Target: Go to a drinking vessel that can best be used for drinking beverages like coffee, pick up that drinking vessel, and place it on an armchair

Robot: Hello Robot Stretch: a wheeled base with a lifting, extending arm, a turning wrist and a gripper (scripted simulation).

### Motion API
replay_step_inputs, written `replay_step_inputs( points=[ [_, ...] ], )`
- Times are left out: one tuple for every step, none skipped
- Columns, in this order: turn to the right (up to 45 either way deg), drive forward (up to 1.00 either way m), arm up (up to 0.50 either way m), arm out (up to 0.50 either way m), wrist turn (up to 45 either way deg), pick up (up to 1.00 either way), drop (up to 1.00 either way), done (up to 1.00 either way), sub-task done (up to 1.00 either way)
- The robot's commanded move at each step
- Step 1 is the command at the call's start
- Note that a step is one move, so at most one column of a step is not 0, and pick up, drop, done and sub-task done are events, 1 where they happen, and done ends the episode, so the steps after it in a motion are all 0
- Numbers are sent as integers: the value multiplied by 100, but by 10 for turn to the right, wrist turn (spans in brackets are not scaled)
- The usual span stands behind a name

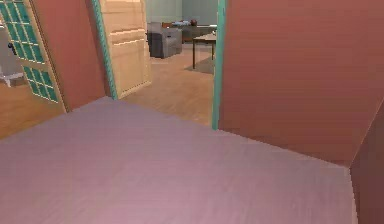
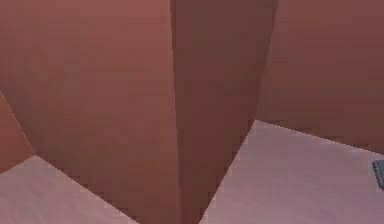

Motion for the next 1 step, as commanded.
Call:
replay_step_inputs(
  points=[
    [-60, 0, 0, 0, 0, 0, 0, 0, 0]
  ],
)
